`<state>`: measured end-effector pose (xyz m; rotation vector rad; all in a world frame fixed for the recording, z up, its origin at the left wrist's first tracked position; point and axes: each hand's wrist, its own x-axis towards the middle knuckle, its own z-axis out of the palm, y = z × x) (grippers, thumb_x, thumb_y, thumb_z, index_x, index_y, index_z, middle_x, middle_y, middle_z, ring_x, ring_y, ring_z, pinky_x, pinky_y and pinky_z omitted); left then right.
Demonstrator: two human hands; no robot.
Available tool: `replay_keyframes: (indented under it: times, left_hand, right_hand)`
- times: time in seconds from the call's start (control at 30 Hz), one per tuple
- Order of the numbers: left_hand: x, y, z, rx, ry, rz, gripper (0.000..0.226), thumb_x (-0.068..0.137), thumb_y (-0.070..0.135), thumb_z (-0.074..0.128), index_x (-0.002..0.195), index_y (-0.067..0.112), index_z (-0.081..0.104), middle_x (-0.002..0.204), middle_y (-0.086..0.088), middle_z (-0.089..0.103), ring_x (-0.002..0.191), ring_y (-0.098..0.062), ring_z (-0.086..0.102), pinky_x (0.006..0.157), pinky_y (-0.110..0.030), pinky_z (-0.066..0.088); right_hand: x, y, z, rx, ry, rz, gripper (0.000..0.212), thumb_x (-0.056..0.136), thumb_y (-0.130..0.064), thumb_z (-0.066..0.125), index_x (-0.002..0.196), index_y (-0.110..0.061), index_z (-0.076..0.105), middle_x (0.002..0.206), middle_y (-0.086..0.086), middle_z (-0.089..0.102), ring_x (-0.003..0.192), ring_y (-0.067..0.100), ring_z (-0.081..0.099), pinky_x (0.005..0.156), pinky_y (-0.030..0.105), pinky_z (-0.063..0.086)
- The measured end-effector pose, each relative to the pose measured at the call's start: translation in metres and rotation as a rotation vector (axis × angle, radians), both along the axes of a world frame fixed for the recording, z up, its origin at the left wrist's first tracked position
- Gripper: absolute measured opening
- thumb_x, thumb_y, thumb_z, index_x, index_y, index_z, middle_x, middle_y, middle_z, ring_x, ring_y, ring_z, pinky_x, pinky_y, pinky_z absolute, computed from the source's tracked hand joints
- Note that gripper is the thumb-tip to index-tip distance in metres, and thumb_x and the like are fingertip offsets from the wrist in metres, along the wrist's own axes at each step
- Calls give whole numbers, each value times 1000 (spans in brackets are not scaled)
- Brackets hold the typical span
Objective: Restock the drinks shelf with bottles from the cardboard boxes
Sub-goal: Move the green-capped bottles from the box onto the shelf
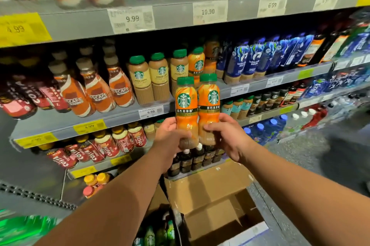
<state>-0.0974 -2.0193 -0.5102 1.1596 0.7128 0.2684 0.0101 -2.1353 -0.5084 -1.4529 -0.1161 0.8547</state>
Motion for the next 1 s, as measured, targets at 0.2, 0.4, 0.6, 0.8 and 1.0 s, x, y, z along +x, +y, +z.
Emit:
replay_keyframes:
  times: [0.2,0.4,0.6,0.8,1.0]
  left_hand:
    - [42,-9,4,9,-30,79,36,77,6,74,107,16,56,101,-4,69,94,-24,66,84,-50,53]
    - [99,-24,5,60,-49,190,49,73,6,77,118,15,59,115,-10,65,106,-32,63,89,-55,52]
    - [139,-28,4,79,-28,282,49,65,24,78,109,28,57,109,1,66,103,-23,64,92,-53,50]
    - [134,-18,-2,104,-23,373,50,73,18,76,118,25,55,118,0,63,108,-22,62,97,-51,48]
    - [128,-6,-7,133,-30,415,44,78,10,73,118,19,58,116,-4,65,107,-25,63,96,-53,48]
  right_hand:
    - [42,-4,6,6,-46,7,36,78,5,67,111,-8,56,99,14,70,91,31,68,77,41,57]
    - [95,-8,5,52,-48,-14,34,79,5,68,107,-10,56,106,16,68,91,31,67,79,46,56]
    - [140,12,13,123,-142,3,40,78,6,69,113,-8,55,95,8,70,77,15,68,55,20,53]
    - [156,44,21,62,-326,88,33,78,6,70,102,-13,61,89,1,70,78,13,66,70,28,54]
    - [164,67,18,43,-421,55,34,78,5,69,110,-6,67,94,3,71,79,12,66,71,22,54]
